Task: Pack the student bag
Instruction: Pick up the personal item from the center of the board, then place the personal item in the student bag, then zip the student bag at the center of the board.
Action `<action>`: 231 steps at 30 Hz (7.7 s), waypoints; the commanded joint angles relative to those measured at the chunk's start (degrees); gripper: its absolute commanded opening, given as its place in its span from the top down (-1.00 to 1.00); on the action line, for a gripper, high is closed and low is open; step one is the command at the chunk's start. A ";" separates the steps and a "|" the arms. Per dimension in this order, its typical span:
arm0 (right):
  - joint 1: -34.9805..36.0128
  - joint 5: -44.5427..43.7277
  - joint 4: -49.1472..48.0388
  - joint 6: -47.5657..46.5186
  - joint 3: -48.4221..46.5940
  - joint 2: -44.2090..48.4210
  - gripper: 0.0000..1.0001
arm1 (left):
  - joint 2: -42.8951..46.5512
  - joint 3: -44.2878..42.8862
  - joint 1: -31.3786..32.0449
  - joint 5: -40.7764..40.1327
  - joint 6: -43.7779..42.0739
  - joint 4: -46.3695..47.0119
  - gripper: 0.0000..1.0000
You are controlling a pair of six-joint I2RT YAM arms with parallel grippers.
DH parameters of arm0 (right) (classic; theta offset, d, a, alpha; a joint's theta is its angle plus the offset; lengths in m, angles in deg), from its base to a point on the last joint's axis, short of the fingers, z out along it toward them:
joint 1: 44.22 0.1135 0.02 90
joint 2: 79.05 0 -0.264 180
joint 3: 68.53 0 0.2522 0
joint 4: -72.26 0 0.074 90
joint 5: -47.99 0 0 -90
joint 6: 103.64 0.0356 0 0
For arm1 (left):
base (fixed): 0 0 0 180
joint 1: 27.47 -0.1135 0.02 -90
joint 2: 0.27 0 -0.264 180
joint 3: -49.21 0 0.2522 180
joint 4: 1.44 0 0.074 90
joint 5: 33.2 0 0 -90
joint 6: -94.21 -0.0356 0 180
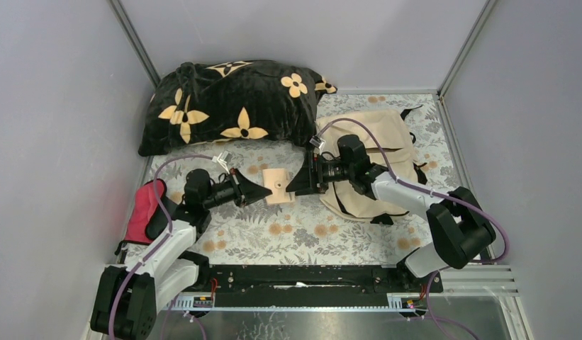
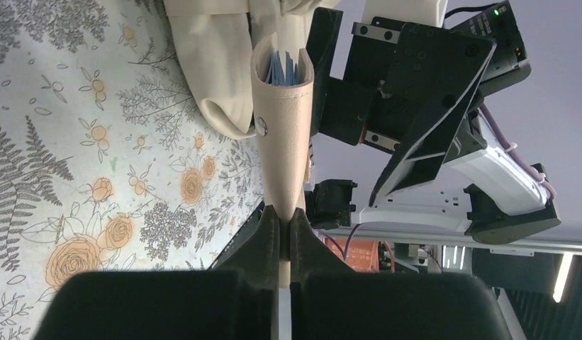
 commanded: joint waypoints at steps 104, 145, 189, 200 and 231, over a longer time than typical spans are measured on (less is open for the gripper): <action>-38.76 -20.38 31.73 6.58 5.24 31.39 1.00 | -67.68 -98.35 40.56 -62.70 -62.58 -47.73 0.66; -38.43 -40.00 0.89 19.63 9.89 15.02 1.00 | -61.42 -93.38 38.63 -43.75 -61.93 -44.01 1.00; -29.00 -46.40 44.32 -19.23 -16.66 24.60 0.52 | -42.92 -59.24 25.01 -27.45 -31.29 -33.94 -0.05; -29.00 -44.15 35.44 -14.43 -19.45 4.17 0.61 | -48.59 -58.21 24.15 -23.98 -28.52 -28.16 -0.23; -23.75 -46.50 43.53 -19.94 -19.93 16.09 0.30 | -54.01 -61.02 22.62 -16.33 -23.29 -20.75 0.24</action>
